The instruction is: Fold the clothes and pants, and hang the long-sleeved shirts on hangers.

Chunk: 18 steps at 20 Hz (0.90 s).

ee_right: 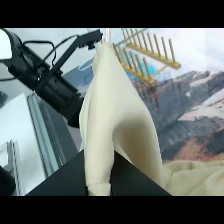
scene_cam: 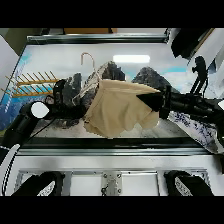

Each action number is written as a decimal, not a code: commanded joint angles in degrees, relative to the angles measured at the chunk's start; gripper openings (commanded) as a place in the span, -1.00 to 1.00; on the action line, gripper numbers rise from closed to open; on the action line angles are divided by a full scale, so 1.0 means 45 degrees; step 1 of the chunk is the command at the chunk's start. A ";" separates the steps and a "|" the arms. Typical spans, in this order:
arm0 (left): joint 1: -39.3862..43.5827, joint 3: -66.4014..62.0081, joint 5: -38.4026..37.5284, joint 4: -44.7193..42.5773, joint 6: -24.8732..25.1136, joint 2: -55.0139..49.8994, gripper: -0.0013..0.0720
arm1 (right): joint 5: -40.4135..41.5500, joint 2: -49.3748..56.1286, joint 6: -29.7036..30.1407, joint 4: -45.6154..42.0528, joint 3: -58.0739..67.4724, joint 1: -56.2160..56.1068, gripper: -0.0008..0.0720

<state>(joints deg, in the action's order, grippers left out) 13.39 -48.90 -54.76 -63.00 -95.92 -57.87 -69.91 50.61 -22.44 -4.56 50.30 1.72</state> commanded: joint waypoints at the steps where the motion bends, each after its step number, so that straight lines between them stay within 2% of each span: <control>1: -0.0034 -0.0005 -0.0019 -0.0010 0.0034 0.0015 -0.91 | 0.0491 -0.0049 -0.0078 0.0869 0.0010 -0.0112 -0.92; 6: -0.0034 -0.0005 -0.0019 -0.0092 0.0034 0.0015 -0.91 | 0.0481 -0.0049 -0.0083 0.1171 0.0010 -0.0112 -0.92; 9: -0.0034 -0.0005 -0.0049 -0.0102 0.0034 0.0019 -0.91 | 0.0476 -0.0049 -0.0583 -0.0325 0.0010 -0.0112 -0.92; 11: -0.0034 -0.0005 -0.0136 -0.0107 0.0282 0.0019 -0.91 | 0.0442 -0.0049 -0.0588 -0.0520 0.0005 -0.0107 -0.92; 18: -0.0029 -0.0005 -0.0083 0.0034 0.0262 0.0015 -0.91 | 0.1409 -0.0049 0.0510 0.2759 0.0005 -0.0170 -0.92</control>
<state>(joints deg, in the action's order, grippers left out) 13.30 -48.90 -55.13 -63.02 -94.87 -57.82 -65.73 50.43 -22.31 1.06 50.28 1.13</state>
